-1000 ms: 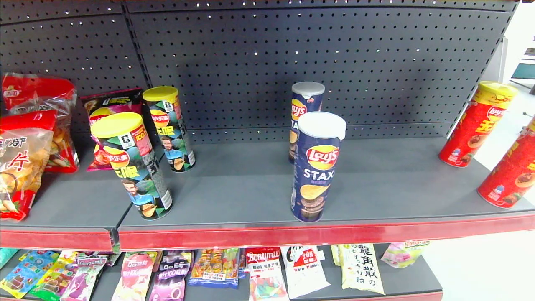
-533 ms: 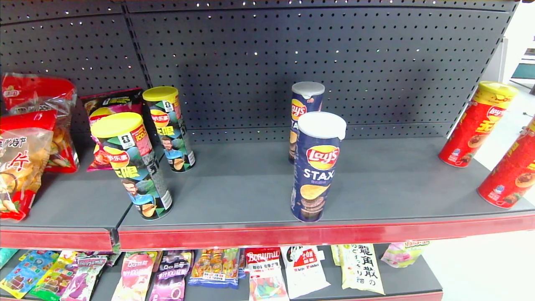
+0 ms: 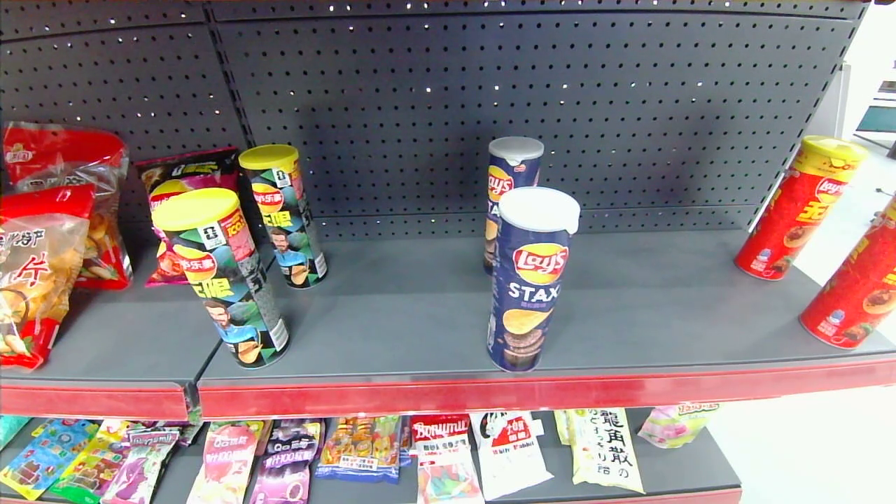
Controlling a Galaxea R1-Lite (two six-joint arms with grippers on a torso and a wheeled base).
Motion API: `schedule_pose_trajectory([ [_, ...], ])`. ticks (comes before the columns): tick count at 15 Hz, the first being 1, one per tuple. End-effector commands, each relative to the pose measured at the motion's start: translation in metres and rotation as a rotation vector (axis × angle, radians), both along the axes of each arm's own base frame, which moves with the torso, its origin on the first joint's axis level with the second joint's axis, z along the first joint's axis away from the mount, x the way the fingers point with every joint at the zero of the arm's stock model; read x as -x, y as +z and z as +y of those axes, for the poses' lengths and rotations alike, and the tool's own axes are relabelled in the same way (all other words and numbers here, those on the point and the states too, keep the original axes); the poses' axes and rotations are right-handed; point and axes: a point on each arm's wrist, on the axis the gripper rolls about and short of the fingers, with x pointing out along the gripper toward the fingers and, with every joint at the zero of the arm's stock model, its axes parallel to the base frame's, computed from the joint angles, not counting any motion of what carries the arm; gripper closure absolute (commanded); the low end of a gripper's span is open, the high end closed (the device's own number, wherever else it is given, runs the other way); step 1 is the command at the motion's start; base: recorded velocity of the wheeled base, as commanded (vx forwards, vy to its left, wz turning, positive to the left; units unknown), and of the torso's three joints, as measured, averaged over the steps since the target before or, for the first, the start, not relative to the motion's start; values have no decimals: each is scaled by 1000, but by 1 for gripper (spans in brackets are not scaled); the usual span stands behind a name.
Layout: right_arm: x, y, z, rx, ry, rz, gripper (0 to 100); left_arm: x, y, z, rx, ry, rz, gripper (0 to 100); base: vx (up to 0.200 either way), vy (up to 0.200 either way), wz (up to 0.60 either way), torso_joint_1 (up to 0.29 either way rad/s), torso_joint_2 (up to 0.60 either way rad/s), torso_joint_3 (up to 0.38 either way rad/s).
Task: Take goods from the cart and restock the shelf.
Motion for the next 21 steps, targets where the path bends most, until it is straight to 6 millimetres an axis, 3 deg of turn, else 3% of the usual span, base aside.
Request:
schedule_pose_trajectory([
  [1, 0, 0, 0, 1, 1, 1, 0, 0, 0, 0, 0, 0, 1, 0, 0, 0, 0, 0, 0, 0],
  [21, 0, 0, 0, 4, 3, 1, 0, 0, 0, 0, 0, 0, 0, 0, 0, 0, 0, 0, 0, 0],
])
